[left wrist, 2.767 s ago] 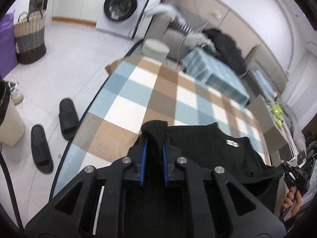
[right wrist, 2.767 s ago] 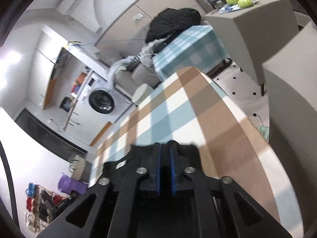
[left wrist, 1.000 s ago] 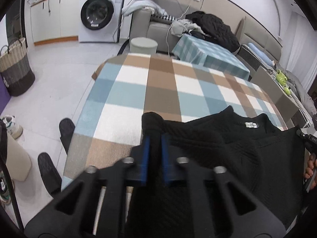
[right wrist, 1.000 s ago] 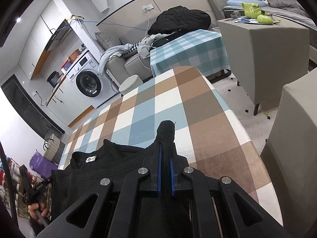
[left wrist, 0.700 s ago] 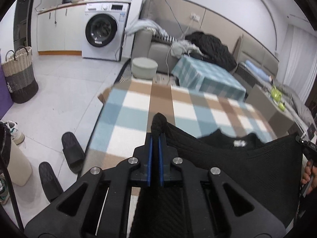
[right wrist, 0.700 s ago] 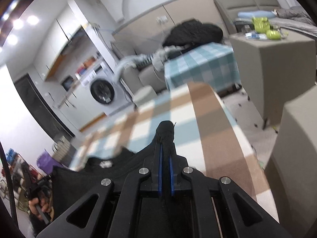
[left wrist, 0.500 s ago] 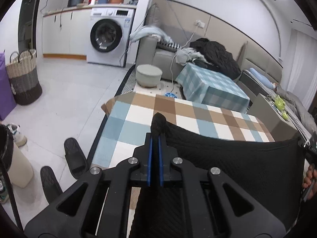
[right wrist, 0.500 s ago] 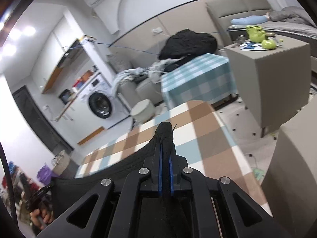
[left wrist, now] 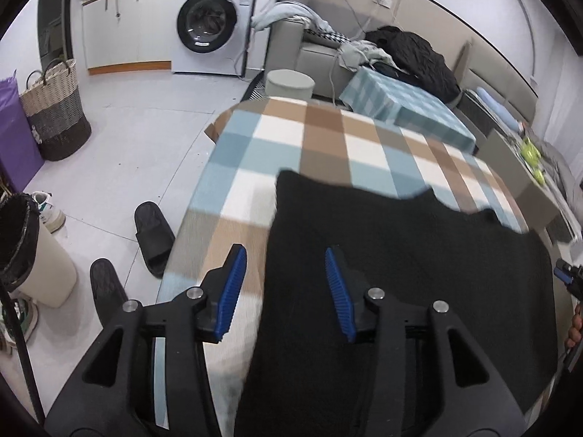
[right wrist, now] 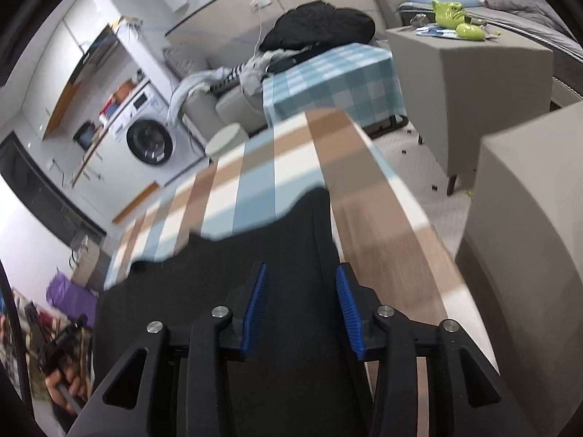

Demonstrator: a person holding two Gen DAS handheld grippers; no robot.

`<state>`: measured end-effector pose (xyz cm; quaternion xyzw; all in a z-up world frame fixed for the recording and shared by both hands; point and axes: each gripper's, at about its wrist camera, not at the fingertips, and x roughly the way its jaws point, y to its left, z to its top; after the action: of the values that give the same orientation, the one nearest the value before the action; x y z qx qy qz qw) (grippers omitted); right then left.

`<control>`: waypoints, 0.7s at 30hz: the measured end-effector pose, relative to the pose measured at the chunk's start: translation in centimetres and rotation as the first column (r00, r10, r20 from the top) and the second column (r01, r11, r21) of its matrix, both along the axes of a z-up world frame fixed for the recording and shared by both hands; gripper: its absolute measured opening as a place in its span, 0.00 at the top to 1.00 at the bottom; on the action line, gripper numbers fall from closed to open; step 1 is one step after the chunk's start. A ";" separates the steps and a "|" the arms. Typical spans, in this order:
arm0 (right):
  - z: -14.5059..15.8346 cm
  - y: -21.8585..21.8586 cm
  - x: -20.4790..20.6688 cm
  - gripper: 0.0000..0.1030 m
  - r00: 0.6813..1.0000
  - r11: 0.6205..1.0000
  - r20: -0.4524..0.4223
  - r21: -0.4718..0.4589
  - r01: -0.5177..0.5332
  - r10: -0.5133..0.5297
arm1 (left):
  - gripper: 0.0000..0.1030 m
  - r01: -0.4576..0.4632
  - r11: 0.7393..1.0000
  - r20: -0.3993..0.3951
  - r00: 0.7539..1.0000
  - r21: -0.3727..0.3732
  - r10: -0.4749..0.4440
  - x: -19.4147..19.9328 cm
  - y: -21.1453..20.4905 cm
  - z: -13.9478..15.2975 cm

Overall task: Fold small clothes
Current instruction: 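Push both open grippers against the sweater edge to square the fold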

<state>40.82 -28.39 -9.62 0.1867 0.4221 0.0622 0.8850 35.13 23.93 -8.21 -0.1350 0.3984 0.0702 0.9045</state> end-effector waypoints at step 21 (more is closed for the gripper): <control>-1.1 3.5 -17.8 0.14 0.998 0.995 -0.027 -0.084 -0.057 0.055 | 0.21 0.076 0.997 -0.012 0.997 0.008 -0.076 -16.2 -8.0 0.7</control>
<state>23.00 -24.91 -10.73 0.1380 0.4404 0.0669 0.8846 18.98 15.88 -7.50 -0.1155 0.4084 0.0383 0.9047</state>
